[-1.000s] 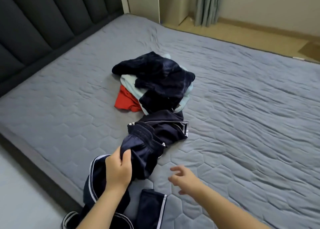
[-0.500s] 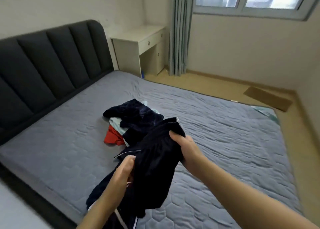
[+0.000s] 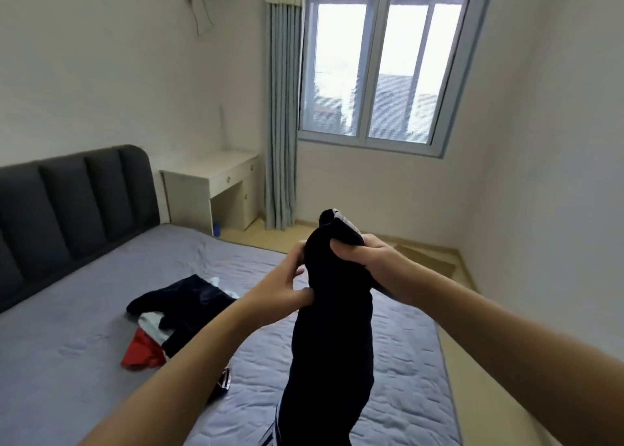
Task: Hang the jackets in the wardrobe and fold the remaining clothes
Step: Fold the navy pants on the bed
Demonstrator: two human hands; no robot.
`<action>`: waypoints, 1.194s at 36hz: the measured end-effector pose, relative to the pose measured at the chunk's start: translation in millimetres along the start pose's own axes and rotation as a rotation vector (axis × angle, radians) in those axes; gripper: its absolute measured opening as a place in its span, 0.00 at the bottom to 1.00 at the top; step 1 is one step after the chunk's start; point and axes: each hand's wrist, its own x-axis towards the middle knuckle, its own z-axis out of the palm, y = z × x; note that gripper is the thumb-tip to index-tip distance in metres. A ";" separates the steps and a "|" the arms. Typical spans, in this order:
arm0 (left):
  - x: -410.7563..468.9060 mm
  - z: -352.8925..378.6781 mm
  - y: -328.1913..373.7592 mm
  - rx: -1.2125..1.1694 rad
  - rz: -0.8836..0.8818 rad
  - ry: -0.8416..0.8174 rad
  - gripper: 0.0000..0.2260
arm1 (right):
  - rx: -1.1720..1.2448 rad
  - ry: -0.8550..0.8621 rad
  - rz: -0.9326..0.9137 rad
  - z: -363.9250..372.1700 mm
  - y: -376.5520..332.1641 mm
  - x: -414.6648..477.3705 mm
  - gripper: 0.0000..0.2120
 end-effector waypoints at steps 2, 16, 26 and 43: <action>11.7 8.5 18.8 -0.012 0.041 -0.023 0.30 | -0.040 -0.004 0.009 -10.9 -14.5 -15.3 0.12; 73.0 14.1 106.2 0.692 0.213 -0.138 0.08 | -0.782 0.335 -0.107 -62.3 -65.2 -74.0 0.05; 86.5 1.8 103.1 0.778 0.361 0.002 0.31 | -0.986 0.464 -0.404 -69.0 -93.1 -70.5 0.20; 58.2 -14.9 42.2 0.635 0.336 -0.170 0.19 | -1.154 0.385 -0.180 -86.6 -120.1 -75.1 0.11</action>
